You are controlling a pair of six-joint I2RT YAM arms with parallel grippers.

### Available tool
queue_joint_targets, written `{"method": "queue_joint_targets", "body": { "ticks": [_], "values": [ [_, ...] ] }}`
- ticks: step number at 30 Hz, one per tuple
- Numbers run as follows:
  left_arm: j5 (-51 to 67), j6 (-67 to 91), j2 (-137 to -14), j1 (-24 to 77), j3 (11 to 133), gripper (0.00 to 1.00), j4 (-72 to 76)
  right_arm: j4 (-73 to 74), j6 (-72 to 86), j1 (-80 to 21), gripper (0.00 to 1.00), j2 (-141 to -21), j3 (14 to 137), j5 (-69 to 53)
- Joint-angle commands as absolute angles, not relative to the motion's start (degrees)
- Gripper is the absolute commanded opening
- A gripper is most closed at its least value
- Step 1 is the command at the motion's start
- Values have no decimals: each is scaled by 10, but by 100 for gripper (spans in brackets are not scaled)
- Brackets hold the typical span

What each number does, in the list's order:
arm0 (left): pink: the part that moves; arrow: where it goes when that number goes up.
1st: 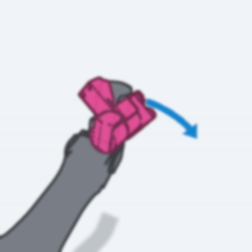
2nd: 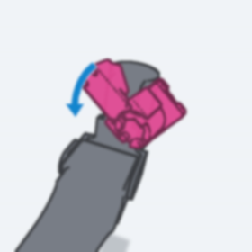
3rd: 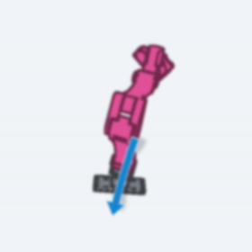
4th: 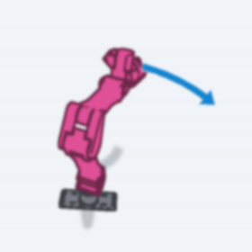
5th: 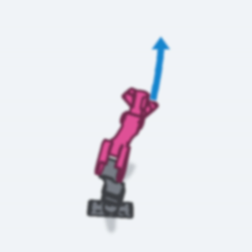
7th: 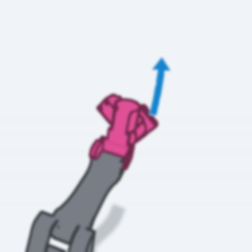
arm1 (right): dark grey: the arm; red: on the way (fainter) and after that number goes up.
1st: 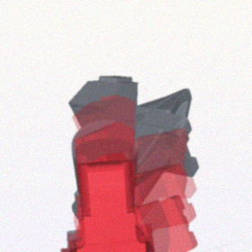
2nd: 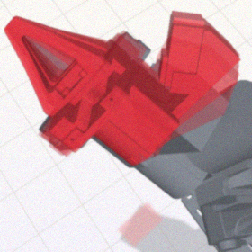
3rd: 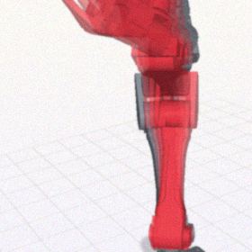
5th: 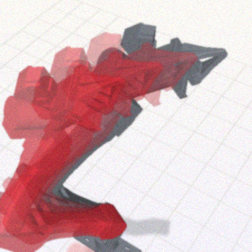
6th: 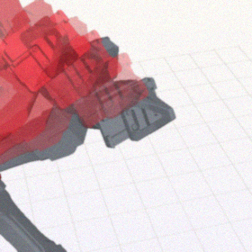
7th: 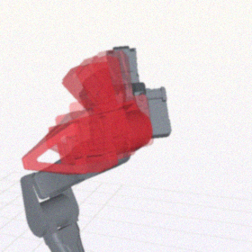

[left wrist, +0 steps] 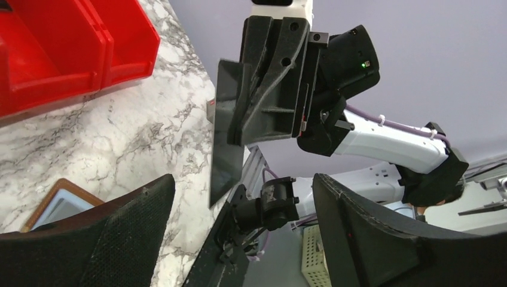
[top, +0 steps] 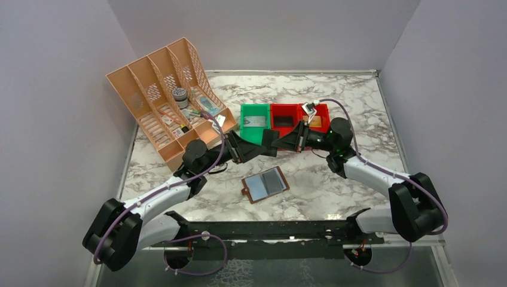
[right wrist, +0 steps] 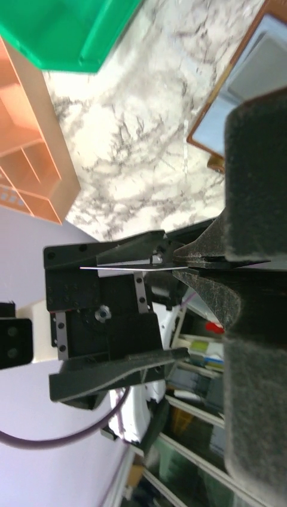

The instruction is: Take the credit cards out of the card holder

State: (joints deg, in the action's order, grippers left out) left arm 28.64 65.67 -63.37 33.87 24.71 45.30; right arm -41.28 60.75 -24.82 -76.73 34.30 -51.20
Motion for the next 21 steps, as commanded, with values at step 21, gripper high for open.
{"method": "queue_joint_targets", "body": {
  "ticks": [21],
  "values": [
    [39, 370, -499, 339, 361, 99, -101, -227, 377, -251, 1, -614, 308, -265]
  ]
}}
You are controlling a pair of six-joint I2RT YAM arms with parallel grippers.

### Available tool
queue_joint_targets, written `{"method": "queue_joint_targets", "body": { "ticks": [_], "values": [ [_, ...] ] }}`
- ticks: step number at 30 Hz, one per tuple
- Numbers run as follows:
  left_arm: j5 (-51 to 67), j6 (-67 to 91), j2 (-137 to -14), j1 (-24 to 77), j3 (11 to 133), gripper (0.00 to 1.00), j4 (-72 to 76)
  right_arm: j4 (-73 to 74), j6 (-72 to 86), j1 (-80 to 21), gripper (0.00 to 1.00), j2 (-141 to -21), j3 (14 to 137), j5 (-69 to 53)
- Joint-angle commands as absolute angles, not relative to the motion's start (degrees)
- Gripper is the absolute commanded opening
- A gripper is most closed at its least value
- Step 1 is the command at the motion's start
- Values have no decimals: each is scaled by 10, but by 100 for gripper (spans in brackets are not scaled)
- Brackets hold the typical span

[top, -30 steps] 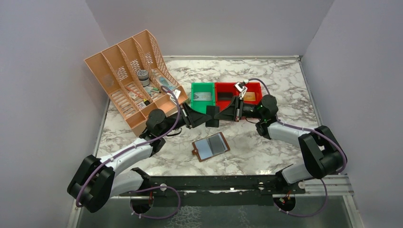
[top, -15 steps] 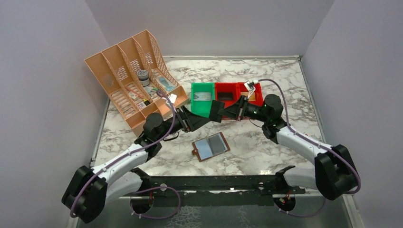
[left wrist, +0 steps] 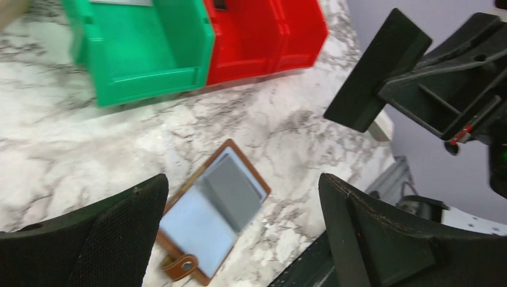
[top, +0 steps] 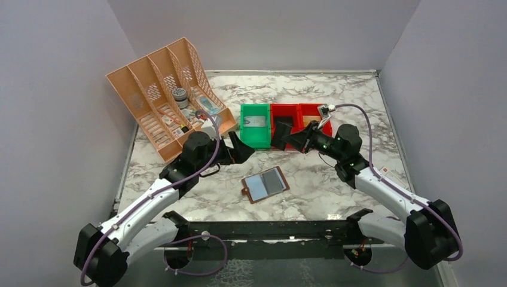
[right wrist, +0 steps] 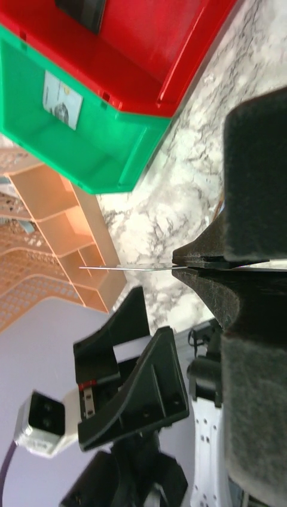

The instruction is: Take the credit cards out of the card holder

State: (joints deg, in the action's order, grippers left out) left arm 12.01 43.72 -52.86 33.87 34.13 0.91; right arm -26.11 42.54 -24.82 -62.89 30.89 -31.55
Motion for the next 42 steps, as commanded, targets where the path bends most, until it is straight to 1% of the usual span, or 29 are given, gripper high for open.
{"method": "queue_joint_targets", "body": {
  "ticks": [1, 5, 10, 13, 17, 21, 26, 29, 32, 36, 39, 42],
  "values": [
    [30, 368, -493, 339, 362, 99, -109, -220, 369, -251, 1, -613, 310, -258],
    [-8, 356, -480, 339, 374, 99, -154, -156, 322, -251, 1, -612, 336, -188],
    [-87, 343, -480, 339, 410, 99, -232, -72, 253, -251, 1, -626, 385, -123],
    [-128, 337, -489, 339, 418, 99, -258, -34, 229, -251, 1, -659, 414, -110],
    [-161, 319, -532, 338, 439, 99, -305, -16, 182, -251, 1, -725, 465, -127],
    [-155, 293, -543, 335, 446, 99, -316, 34, 146, -251, 1, -801, 545, -101],
    [-168, 276, -518, 334, 413, 99, -309, -4, 87, -251, 1, -877, 584, -36],
    [-183, 281, -515, 334, 412, 99, -313, -53, 40, -251, 1, -909, 588, -34],
    [-206, 284, -526, 334, 419, 99, -324, -74, -46, -254, 1, -929, 587, -45],
    [-213, 278, -537, 334, 425, 99, -326, -142, -194, -258, 1, -940, 554, -78],
    [-209, 276, -535, 334, 426, 99, -326, -178, -311, -277, 1, -952, 537, -54],
    [-215, 276, -526, 334, 425, 99, -326, -188, -374, -281, 1, -978, 546, -56]
  ]
}}
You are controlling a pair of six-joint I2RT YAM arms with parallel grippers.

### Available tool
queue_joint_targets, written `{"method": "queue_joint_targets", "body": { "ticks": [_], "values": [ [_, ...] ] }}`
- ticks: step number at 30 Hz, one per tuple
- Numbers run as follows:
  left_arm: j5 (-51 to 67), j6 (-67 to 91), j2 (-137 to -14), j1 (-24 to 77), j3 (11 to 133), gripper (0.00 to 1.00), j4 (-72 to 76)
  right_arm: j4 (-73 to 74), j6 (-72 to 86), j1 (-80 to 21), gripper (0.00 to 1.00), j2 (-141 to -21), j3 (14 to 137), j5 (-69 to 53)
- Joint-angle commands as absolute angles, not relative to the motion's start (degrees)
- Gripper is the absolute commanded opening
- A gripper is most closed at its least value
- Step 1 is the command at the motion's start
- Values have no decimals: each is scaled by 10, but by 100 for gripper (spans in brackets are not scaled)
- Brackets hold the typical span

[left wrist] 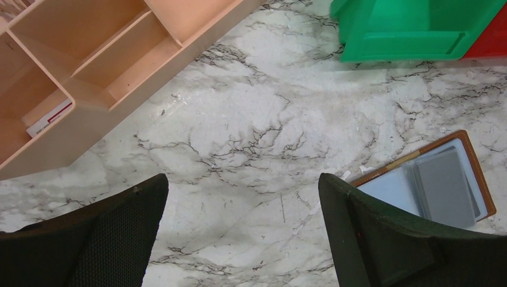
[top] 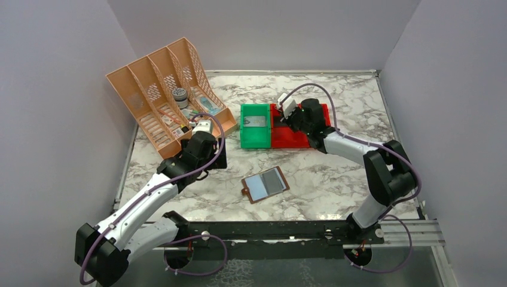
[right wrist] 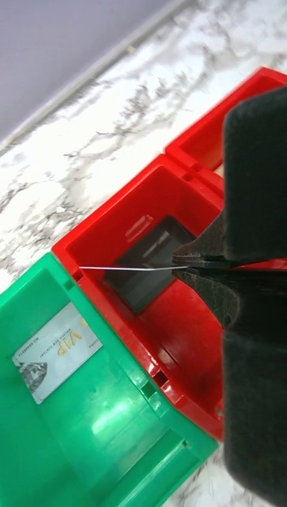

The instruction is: Take the credit cards out of the card holder

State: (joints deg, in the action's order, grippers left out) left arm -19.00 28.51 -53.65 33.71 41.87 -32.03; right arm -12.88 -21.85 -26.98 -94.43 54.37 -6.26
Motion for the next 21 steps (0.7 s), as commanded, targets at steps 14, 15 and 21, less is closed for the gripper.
{"method": "queue_joint_targets", "body": {
  "ticks": [14, 15, 21],
  "values": [
    [-216, 273, -516, 335, 424, 99, -326, -150, -475, -281, 1, -1055, 607, -21],
    [-212, 273, -516, 335, 424, 99, -326, -149, -477, -281, 1, -1061, 612, -18],
    [-211, 273, -504, 335, 423, 99, -327, -140, -478, -281, 3, -1089, 638, -1]
  ]
}}
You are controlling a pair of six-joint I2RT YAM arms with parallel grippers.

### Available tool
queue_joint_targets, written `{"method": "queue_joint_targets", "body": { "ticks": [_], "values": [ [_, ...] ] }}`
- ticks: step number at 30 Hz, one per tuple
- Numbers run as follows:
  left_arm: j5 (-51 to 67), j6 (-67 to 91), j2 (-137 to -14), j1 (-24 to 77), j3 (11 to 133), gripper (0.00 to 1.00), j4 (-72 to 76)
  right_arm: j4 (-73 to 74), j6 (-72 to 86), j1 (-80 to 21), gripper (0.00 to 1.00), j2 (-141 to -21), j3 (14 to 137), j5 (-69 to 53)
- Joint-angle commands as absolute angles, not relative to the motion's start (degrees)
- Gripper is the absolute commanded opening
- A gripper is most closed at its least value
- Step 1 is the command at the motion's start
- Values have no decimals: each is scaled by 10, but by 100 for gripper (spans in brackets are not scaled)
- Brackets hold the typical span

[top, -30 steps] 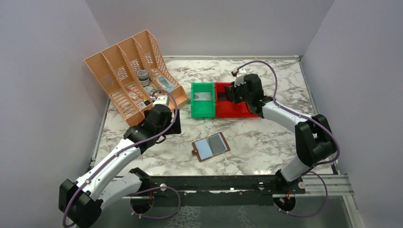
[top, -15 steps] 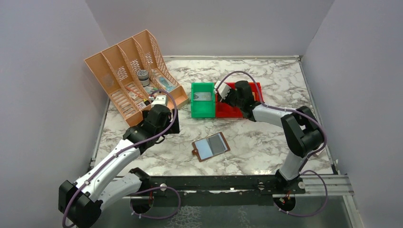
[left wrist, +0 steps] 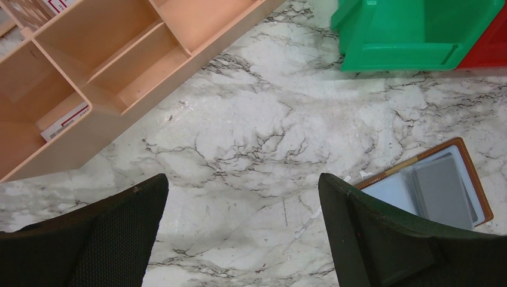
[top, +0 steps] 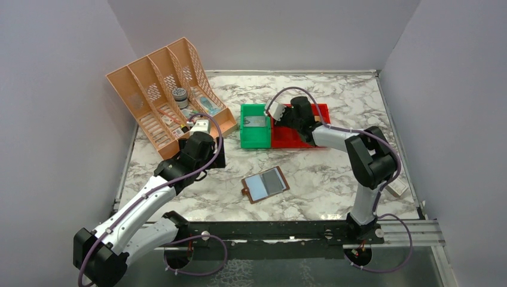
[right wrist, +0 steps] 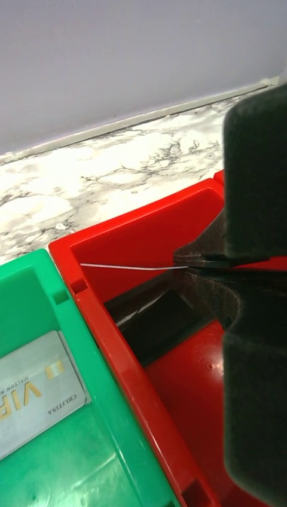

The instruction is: Take the credit cards out of the card holder

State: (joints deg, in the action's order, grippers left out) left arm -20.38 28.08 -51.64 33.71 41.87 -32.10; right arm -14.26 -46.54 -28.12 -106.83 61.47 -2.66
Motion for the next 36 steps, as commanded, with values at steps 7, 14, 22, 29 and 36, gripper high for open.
{"method": "queue_joint_targets", "body": {
  "ticks": [7, 14, 22, 29, 36],
  "values": [
    [-219, 274, -488, 335, 422, 99, -326, -123, -487, -281, 5, -1110, 662, 24],
    [-217, 272, -490, 335, 423, 99, -326, -80, -471, -281, 7, -1134, 694, 26],
    [-214, 271, -491, 335, 424, 99, -327, -64, -455, -283, 12, -1142, 706, 18],
    [-214, 269, -491, 335, 424, 99, -327, -53, -455, -282, 17, -1145, 702, 11],
    [-212, 268, -496, 335, 424, 99, -328, -42, -449, -284, 23, -1150, 706, 3]
  ]
}}
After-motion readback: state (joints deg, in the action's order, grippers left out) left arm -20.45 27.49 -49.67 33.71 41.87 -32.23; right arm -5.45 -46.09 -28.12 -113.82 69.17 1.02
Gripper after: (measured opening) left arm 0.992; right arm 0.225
